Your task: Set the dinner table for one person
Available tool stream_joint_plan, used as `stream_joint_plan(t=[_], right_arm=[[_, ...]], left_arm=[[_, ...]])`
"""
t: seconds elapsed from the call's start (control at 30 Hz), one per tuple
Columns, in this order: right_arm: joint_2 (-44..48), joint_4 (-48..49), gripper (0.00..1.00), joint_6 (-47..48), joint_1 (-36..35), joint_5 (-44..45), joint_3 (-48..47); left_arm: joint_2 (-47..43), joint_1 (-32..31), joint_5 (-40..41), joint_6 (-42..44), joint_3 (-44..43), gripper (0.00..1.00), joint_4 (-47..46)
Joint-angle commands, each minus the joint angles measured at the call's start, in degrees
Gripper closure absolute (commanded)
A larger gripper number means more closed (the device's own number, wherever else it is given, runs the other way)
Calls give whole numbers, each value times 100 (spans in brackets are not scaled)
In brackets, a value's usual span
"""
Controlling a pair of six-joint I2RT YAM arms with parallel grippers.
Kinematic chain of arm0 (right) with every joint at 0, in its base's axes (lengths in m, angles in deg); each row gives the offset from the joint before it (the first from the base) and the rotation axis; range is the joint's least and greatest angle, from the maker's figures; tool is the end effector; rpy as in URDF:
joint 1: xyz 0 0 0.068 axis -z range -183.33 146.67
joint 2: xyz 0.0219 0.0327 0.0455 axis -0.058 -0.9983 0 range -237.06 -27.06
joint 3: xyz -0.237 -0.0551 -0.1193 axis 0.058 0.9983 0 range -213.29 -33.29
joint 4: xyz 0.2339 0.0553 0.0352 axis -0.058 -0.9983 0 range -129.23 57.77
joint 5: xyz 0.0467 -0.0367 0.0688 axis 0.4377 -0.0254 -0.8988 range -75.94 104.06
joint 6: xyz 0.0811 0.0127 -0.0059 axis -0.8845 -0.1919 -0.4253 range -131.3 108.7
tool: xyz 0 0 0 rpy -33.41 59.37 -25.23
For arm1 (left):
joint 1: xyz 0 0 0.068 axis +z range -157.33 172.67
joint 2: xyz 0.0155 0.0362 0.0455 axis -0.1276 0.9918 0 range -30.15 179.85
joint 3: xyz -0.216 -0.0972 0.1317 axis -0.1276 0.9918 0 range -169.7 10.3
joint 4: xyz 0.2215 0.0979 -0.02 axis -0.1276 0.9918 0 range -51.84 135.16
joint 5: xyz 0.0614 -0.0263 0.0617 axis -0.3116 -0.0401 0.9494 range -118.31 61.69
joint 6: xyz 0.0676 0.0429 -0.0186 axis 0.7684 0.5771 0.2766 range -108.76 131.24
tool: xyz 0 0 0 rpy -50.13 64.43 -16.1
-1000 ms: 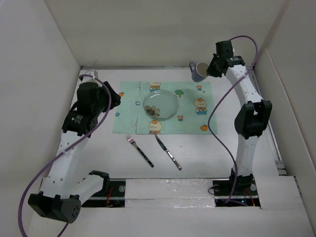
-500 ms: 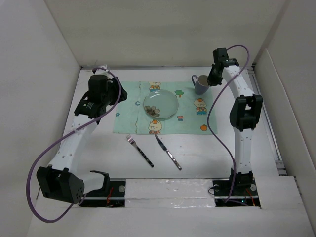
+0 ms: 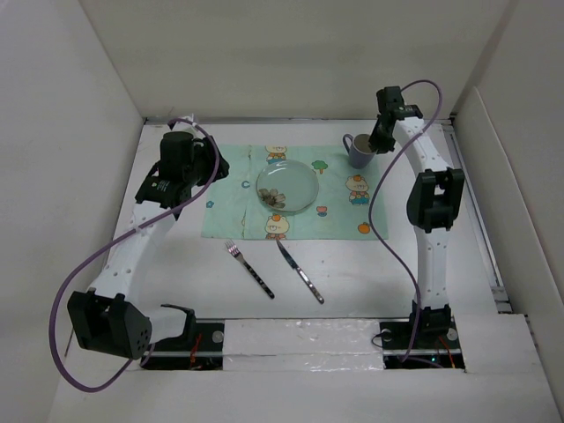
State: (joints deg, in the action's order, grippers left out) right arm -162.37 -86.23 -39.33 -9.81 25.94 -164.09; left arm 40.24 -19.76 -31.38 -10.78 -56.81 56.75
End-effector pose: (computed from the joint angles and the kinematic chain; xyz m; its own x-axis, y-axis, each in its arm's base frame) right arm 0.5091 0.0430 0.2171 -0.7496 0.3776 -0.5436 0.3949 0.9142 0.0905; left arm 0.2876 -0.0673 0.3533 -0.4359 -0.2874 -0.8529 0.1078 0.9241 -0.3665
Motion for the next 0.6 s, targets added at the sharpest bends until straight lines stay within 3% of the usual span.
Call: stream_joint_plan(t=[0.0, 0.27, 0.37, 0.4, 0.43, 0.47, 0.5, 0.53, 0.57], right_arm=[[66, 100, 79, -53, -81, 140, -331], [732, 363, 42, -203, 102, -676, -420], [1478, 758, 39, -194, 155, -1046, 148], [2003, 890, 39, -185, 156, -1126, 456], [2330, 1213, 40, -168, 156, -1144, 799], [2638, 1408, 57, -150, 51, -1327, 1629], [2963, 1627, 67, -150, -19, -1355, 2089], [3914, 2160, 100, -80, -368, -1494, 3451], [3924, 2165, 100, -80, -371, -1496, 3465]], left_arm=[[-34, -32, -71, 93, 5, 53, -215], [-78, -32, -150, 66, -56, 53, -127], [-43, -32, -211, 66, -127, 66, -92], [-26, -32, -229, 66, -153, 79, -75], [-17, -32, -273, 58, -162, 85, -31], [-17, -32, -273, 58, -188, 92, 4], [-17, -32, -273, 58, -197, 100, 39], [-86, -32, -273, 66, -171, 100, 109], [-87, -32, -273, 66, -171, 100, 110]])
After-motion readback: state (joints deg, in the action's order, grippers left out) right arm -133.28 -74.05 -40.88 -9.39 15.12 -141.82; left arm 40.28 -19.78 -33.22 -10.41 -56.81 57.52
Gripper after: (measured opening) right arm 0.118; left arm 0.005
